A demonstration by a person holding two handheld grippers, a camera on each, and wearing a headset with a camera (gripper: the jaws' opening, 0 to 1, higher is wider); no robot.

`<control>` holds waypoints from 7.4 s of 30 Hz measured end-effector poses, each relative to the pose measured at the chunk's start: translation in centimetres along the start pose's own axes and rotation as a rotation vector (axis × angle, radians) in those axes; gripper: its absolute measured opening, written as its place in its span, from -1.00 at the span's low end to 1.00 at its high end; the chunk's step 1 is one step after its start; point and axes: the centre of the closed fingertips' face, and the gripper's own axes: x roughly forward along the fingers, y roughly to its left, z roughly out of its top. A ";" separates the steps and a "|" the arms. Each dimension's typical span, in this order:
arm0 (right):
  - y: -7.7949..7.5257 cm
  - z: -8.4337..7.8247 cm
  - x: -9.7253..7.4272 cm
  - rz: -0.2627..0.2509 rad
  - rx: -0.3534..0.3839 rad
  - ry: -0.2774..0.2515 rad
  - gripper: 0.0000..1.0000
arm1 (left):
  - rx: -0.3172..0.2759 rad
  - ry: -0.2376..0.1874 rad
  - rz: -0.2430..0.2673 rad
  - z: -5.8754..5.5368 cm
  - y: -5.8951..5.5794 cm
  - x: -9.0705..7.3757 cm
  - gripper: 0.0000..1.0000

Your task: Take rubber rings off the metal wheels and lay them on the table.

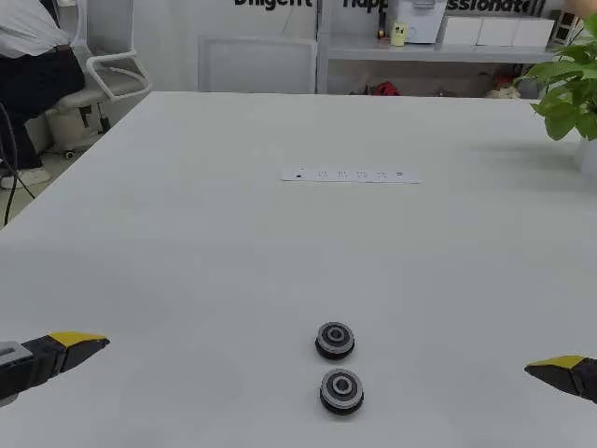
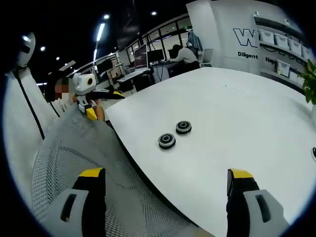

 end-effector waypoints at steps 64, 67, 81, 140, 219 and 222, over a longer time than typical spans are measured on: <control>0.0 0.2 -0.1 0.007 0.014 -0.006 0.96 | 0.042 -0.031 -0.047 1.2 -1.0 0.3 1.00; -0.1 0.2 -0.2 0.001 0.012 -0.008 0.96 | 0.049 -0.034 -0.056 1.6 -1.1 0.5 1.00; -0.4 1.6 -0.5 -0.006 0.007 -0.053 0.88 | 0.093 -0.082 -0.056 4.2 -0.8 0.2 0.94; -1.9 15.3 5.3 0.170 -0.281 -0.374 0.37 | 0.374 -0.299 -0.281 15.1 -2.1 10.8 0.59; -0.6 1.1 13.0 0.252 -0.325 0.079 -0.57 | 0.307 -0.002 -0.383 1.1 -5.1 17.5 -0.56; -0.6 1.1 13.1 0.248 -0.335 0.078 -0.56 | 0.315 0.003 -0.384 1.0 -5.1 17.6 -0.58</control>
